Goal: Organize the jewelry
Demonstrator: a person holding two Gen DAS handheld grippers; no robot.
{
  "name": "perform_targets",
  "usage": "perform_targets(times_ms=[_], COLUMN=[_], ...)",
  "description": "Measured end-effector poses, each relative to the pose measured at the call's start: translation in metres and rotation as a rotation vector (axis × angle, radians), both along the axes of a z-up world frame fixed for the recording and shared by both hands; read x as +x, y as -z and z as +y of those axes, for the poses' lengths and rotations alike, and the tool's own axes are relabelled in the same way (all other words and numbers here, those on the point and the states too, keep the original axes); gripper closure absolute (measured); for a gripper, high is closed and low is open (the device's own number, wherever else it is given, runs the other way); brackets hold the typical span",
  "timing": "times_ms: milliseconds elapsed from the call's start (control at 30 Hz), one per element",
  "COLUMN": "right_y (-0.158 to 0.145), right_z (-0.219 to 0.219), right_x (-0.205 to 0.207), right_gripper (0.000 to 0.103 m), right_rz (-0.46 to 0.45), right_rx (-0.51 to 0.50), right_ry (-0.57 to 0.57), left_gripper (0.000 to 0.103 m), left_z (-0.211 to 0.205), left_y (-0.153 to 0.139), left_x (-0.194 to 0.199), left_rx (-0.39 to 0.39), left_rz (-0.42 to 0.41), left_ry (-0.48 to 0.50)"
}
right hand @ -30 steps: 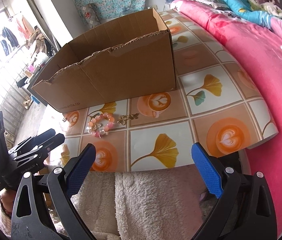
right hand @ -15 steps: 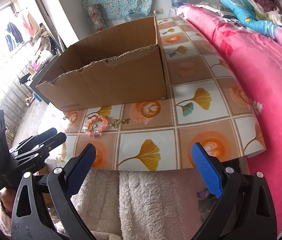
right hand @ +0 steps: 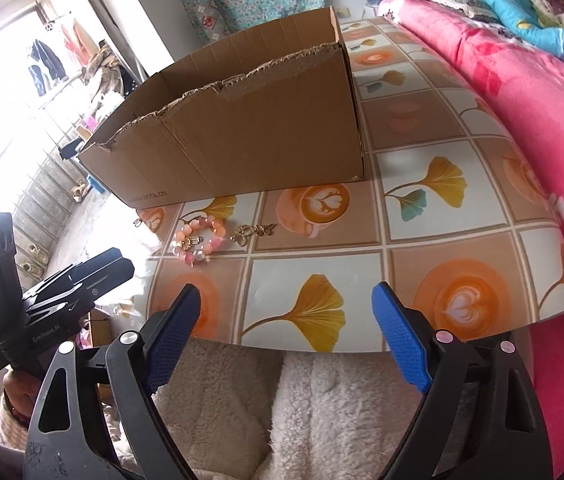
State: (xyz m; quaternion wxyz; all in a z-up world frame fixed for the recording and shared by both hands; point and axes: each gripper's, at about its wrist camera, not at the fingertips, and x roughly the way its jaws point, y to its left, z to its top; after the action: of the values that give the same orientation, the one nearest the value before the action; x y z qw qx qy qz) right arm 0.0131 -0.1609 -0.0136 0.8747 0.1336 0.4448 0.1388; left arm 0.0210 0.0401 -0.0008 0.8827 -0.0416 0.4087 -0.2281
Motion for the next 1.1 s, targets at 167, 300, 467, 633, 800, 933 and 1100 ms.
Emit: perform_targets(times_ms=[167,300,467,633,800,933,1100], right_y=[0.013,0.013,0.004,-0.003,0.000,0.001,0.003], right_z=[-0.003,-0.007,-0.010,-0.008,0.008,0.026,0.042], right_x=[0.012,0.020,0.025,0.017,0.018,0.021,0.028], right_gripper=[0.028,0.029,0.032,0.036,0.049,0.062,0.075], right_rz=[0.019,0.014,-0.031,-0.095,-0.100,-0.109,-0.106], right_rx=[0.044,0.050,0.067,0.077,0.040,0.013,0.003], right_ry=[-0.016,-0.043,-0.080,-0.090,-0.138,-0.194,-0.242], left_gripper=[0.047,0.047,0.047,0.047,0.047,0.047,0.054], left_z=[-0.011,-0.013,-0.007,-0.002,-0.001,-0.005,-0.009], left_y=[0.002,0.003,0.001,0.002,-0.002,0.001,0.003], left_x=[0.007,0.013,0.010,0.002,0.000,0.008,0.015], left_rx=[-0.006,-0.001,-0.020,-0.021,-0.024,-0.033,-0.061], left_rz=[0.005,0.011,0.010,0.008,-0.030,-0.032,-0.034], left_ry=[0.021,-0.001,-0.040,-0.045,-0.025,-0.005,0.036])
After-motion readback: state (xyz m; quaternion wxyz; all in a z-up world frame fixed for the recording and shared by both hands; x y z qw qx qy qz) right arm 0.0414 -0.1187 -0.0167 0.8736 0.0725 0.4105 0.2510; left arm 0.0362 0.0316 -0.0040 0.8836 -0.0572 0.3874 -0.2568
